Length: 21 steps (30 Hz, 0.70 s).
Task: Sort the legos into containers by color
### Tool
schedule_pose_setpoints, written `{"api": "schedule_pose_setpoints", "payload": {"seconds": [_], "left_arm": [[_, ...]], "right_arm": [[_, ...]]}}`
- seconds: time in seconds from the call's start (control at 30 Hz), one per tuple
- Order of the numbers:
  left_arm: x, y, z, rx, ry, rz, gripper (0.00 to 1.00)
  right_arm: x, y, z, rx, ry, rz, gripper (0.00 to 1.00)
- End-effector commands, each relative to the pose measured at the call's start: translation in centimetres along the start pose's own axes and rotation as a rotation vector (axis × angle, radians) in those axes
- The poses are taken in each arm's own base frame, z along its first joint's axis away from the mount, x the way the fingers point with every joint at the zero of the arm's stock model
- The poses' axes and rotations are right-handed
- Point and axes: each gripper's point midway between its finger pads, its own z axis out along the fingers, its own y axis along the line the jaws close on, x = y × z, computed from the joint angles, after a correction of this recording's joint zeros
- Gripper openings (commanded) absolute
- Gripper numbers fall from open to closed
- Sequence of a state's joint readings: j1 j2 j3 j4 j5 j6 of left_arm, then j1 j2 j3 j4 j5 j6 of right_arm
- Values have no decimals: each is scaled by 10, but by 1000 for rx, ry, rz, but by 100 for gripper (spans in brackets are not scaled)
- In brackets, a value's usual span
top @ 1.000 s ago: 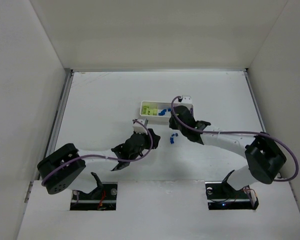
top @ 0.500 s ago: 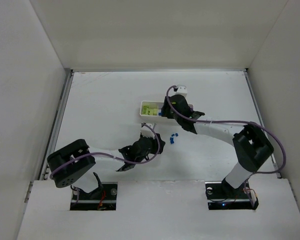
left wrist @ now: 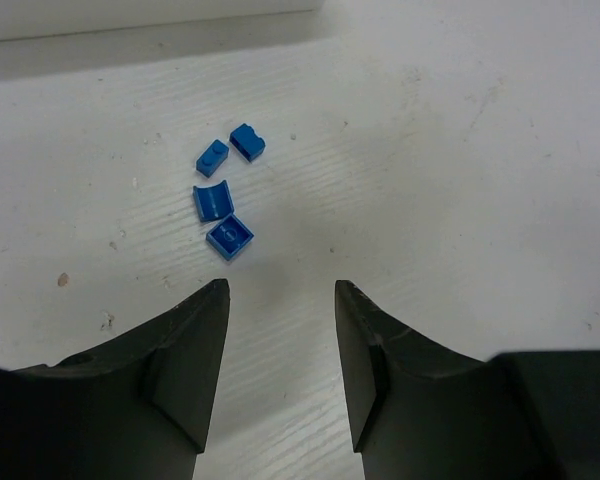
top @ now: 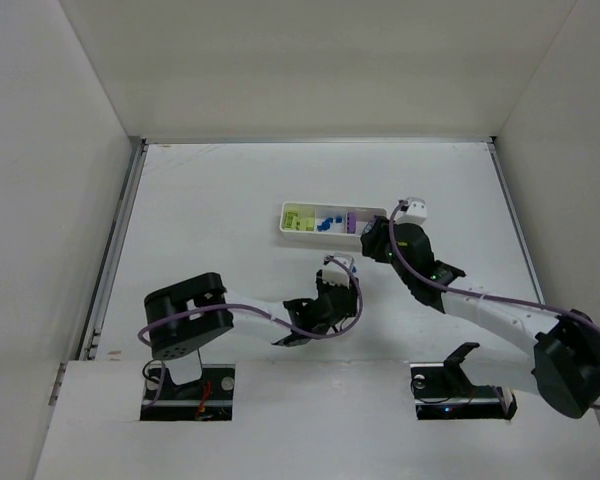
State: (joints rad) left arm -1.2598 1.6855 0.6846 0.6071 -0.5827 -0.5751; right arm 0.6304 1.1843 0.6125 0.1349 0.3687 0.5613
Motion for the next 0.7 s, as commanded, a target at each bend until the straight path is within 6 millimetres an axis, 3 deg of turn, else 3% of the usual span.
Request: {"api": "schedule_pose_setpoints", "payload": {"seconds": [0.0, 0.4, 0.67], "left_arm": [[-9, 9, 7, -133, -41, -4, 43], [1, 14, 32, -264, -19, 27, 32], [4, 23, 42, -309, -9, 31, 31]], "right_arm": [[-16, 9, -7, -54, -73, 45, 55], [-10, -11, -12, -65, -81, 132, 55], [-14, -10, -15, -99, -85, 164, 55]]}}
